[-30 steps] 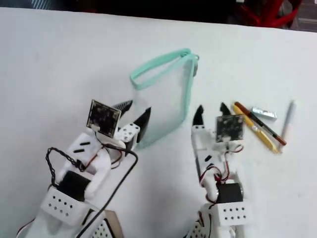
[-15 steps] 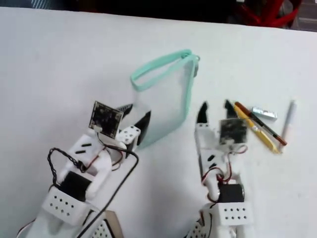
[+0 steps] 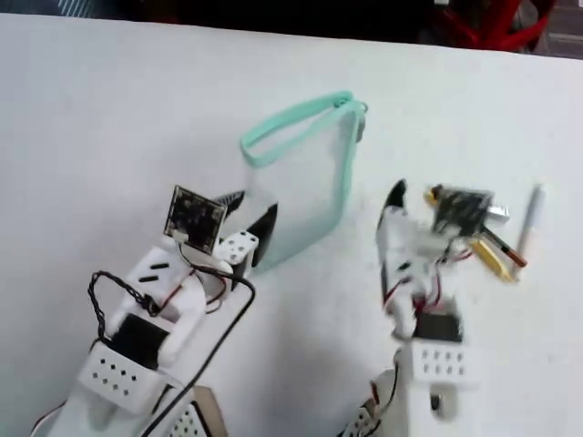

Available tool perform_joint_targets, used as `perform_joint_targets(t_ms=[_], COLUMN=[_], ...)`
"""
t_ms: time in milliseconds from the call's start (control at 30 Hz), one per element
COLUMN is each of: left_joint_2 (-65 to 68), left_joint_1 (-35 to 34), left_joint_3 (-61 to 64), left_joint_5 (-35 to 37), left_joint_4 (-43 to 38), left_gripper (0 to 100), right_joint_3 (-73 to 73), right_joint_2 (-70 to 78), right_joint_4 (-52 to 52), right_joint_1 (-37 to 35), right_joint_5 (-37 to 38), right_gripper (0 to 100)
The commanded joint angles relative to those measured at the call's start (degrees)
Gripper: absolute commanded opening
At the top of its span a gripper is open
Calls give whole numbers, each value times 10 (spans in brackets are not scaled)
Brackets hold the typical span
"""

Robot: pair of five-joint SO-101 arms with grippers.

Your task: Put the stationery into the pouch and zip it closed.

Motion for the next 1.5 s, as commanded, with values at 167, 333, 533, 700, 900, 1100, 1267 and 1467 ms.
perform_joint_targets(t_ms=[167,333,533,700,900,1100,1267,1467], left_joint_2=[0,0,0,0,0,0,0,0], left_joint_1=[10,10,10,10,11,11,11,11], left_joint_3=[-3,-3,-3,-3,-3,-3,-3,-3], left_joint_5=[-6,-18,-34,-34,-35,-37,-36,-35], left_joint_4=[-15,-15,-15,-15,-15,-12,-11,-11], left_gripper=[177,177,176,174,173,173,173,173], right_joint_3=[-375,-564,-700,-767,-826,-864,-864,-867], right_joint_2=[462,615,742,822,890,918,916,915], right_joint_4=[148,310,375,374,379,399,399,414], right_joint_1=[66,73,106,126,158,169,170,183], right_joint_5=[-101,-195,-265,-262,-262,-265,-265,-268], right_gripper=[192,193,191,190,190,190,190,190])
